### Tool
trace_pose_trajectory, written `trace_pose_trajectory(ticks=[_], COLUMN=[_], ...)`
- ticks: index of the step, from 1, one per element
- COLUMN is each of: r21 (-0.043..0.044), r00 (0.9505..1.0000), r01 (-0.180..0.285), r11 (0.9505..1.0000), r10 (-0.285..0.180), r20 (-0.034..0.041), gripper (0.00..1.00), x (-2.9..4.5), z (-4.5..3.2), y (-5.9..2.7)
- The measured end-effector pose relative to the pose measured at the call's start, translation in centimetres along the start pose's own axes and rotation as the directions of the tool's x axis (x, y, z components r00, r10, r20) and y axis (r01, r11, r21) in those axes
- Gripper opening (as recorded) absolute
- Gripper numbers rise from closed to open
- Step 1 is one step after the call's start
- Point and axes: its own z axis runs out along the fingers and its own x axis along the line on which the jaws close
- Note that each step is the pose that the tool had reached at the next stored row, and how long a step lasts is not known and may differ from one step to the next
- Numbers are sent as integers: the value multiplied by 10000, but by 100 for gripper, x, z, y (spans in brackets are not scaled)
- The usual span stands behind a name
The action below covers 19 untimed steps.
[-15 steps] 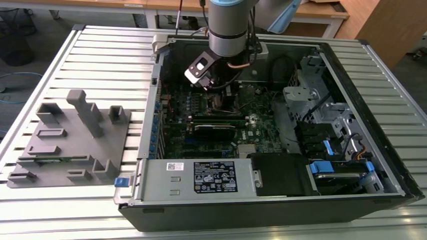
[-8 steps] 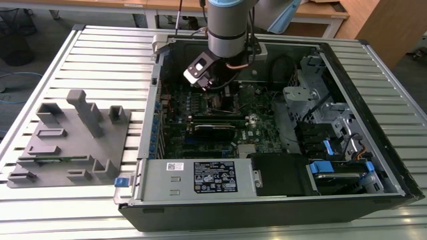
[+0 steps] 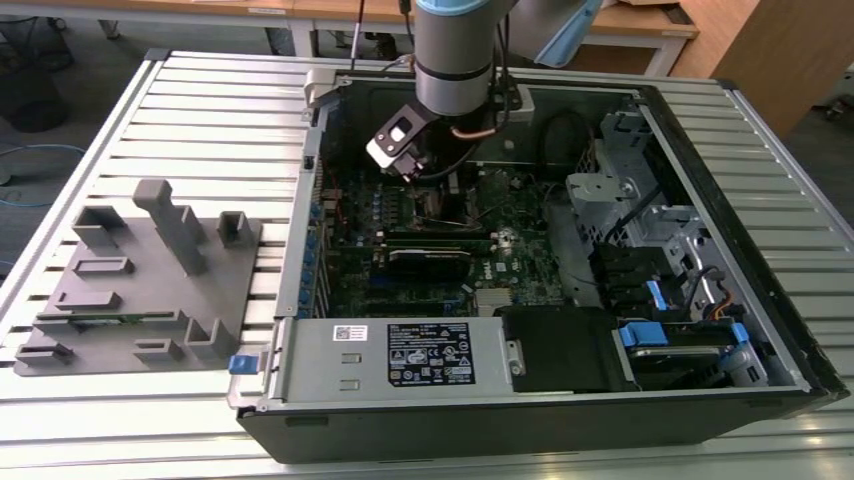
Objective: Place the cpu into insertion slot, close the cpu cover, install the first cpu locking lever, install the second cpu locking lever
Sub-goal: 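Place the cpu into insertion slot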
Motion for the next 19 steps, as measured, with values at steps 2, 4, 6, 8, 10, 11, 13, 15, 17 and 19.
trace_pose_trajectory(ticks=[2, 4, 6, 8, 10, 11, 13, 15, 17, 19], r21=[1, 1, -1, -3, -2, -1, 1, -1, -1, 0], r00=[10000, 10000, 10000, 10000, 10000, 10000, 10000, 10000, 10000, 10000], r01=[-68, -87, -88, -89, -88, -88, -88, -88, -89, -90], r11=[10000, 10000, 10000, 10000, 10000, 10000, 10000, 10000, 10000, 10000], r10=[68, 87, 88, 89, 88, 88, 88, 88, 89, 90], r20=[7, 10, 8, 5, 6, 8, 10, 7, 8, 9], gripper=[54, 54, 54, 54, 54, 54, 54, 54, 54, 54], x=[0, 0, 0, 0, 0, 0, -1, 0, 0, -1], z=[3, 4, 6, 10, 18, 22, 24, 31, 39, 40], y=[-1, -1, -1, -1, -2, -2, -3, -3, -4, -4])
